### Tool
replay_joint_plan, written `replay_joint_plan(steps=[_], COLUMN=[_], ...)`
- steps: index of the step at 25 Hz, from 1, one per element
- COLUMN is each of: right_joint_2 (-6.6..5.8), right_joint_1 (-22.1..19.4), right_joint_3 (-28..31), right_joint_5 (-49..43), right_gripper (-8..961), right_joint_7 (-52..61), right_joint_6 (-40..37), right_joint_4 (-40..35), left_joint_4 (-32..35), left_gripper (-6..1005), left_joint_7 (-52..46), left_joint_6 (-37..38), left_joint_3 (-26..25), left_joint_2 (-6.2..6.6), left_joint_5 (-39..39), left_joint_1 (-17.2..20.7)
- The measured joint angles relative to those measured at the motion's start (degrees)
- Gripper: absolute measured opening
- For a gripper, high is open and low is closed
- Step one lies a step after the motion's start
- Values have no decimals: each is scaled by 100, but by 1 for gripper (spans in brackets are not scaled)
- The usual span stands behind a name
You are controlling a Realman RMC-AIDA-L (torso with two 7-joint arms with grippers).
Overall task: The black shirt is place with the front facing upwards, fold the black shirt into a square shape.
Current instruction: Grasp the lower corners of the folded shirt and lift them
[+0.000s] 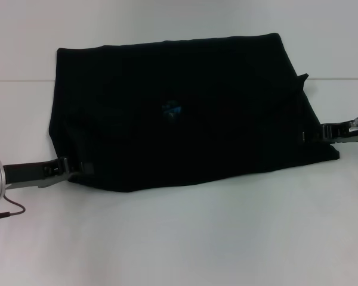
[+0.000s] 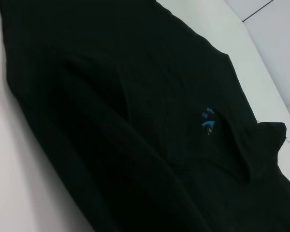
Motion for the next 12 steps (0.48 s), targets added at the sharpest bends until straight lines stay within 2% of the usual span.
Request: replay_joint_plan(steps=[11, 12], right_joint_2=[9, 12], right_joint_1=[12, 12], right_joint_3=[-150, -163], right_joint_5=[-7, -8], right_gripper=[626, 579], right_joint_7=[-74, -74], right_joint_6=[-12, -11], right_joint_4=[12, 12], left_joint_4=[3, 5], left_gripper=[49, 50], left_joint_7=[-3, -3], left_joint_6=[11, 13], left_joint_3=[1, 1], left_joint_2=[0, 0], left_joint_5=[-5, -5], left_joint_1=[2, 2])
